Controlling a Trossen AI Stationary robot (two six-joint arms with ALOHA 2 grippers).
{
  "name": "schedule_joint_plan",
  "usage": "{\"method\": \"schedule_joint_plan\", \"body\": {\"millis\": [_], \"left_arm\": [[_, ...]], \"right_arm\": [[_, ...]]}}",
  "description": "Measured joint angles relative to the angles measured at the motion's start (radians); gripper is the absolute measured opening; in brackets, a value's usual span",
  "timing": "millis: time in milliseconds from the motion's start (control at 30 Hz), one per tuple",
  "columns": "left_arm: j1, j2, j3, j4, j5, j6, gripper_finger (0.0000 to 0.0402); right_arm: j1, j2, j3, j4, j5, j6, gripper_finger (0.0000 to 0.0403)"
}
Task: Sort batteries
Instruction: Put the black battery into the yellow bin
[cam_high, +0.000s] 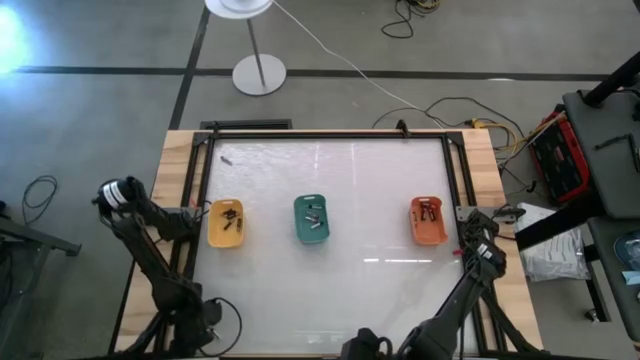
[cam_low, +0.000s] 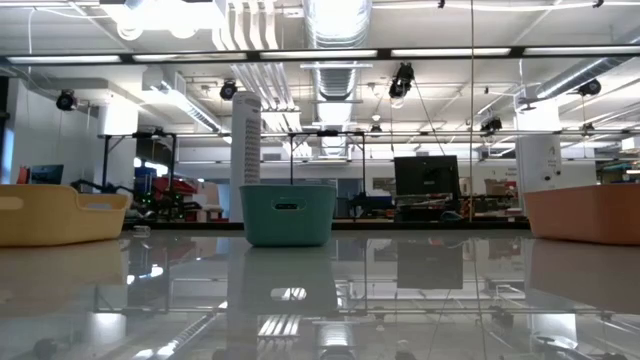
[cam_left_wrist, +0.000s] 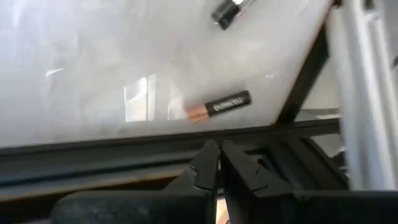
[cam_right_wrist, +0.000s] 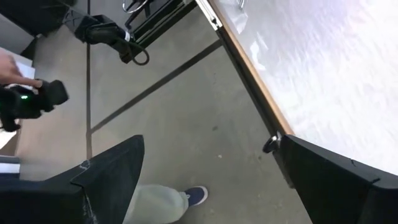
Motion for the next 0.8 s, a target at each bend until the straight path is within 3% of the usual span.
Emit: {"method": "schedule_joint_plan", "body": {"millis": [200, 400, 600, 800], "left_arm": [[-0.014, -0.008, 0.119, -0.084, -0.064, 0.028, 0.0010], [-0.051, 0.064, 0.229, -0.097, -0.178, 0.273, 0.0081], [-0.088, 0.165, 0.268, -0.204, -0.178, 0.419, 0.0163], [-0.070, 0.190, 0.241, -0.141, -0.129, 0.513, 0.0206]], "right_arm": [[-0.016, 0.000, 0.000, 0.000, -0.006, -0.035, 0.0368], [-0.027, 0.000, 0.000, 0.000, -0.052, -0.027, 0.0368], [-0.022, 0.000, 0.000, 0.001, -0.088, -0.001, 0.0368], [-0.025, 0.000, 0.000, 0.008, -0.112, 0.015, 0.0368]]}}
